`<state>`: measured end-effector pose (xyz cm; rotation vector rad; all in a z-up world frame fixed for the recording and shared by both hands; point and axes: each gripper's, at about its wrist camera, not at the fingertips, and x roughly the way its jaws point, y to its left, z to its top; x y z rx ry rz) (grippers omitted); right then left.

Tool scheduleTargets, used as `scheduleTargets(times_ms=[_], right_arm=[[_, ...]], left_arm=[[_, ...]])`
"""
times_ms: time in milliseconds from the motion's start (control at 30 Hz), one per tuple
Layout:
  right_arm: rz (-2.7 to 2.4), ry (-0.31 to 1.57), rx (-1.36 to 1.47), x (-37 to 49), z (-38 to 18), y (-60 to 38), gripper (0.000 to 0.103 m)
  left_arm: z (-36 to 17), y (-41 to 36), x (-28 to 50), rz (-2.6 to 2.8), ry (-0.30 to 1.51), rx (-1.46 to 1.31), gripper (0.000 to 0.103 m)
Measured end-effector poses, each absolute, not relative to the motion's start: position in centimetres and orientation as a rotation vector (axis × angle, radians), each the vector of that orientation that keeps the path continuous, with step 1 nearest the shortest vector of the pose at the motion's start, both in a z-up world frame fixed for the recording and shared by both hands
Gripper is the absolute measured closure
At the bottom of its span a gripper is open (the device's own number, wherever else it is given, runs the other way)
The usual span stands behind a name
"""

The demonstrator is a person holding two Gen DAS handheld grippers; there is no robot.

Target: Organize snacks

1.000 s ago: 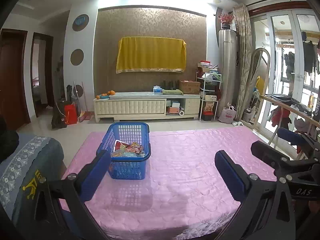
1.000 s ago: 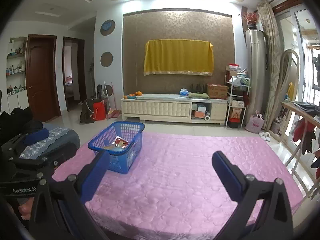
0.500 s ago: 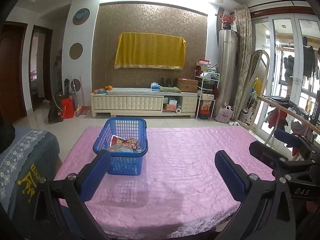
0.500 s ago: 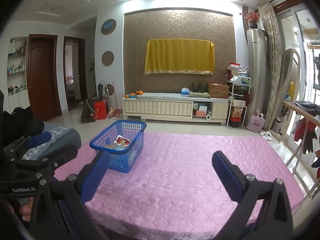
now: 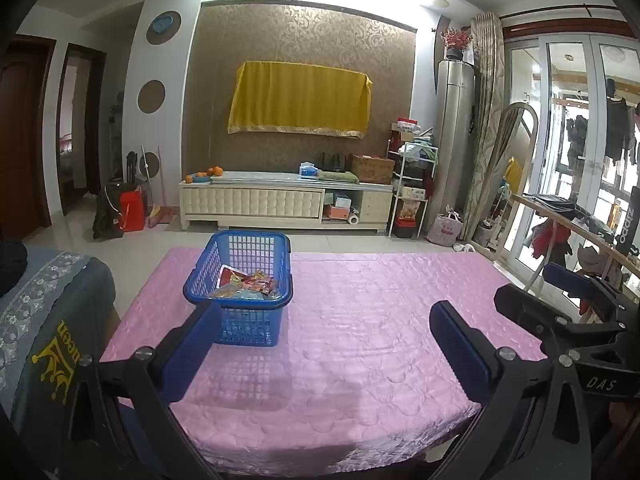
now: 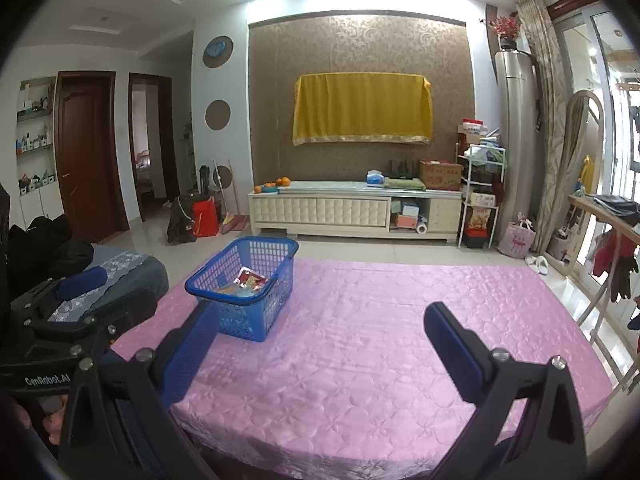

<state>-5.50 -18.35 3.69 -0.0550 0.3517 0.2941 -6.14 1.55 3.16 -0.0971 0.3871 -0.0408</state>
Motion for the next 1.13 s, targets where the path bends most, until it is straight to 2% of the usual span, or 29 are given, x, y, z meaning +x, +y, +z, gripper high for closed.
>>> scheduleTargets(times_ms=[1133], right_arm=[[0.297,0.342,-0.061,-6.23,3.79,-18.29,0.0]], left_arm=[[3.35,1.61,-6.91,-0.043,0.393,-0.103,0.0]])
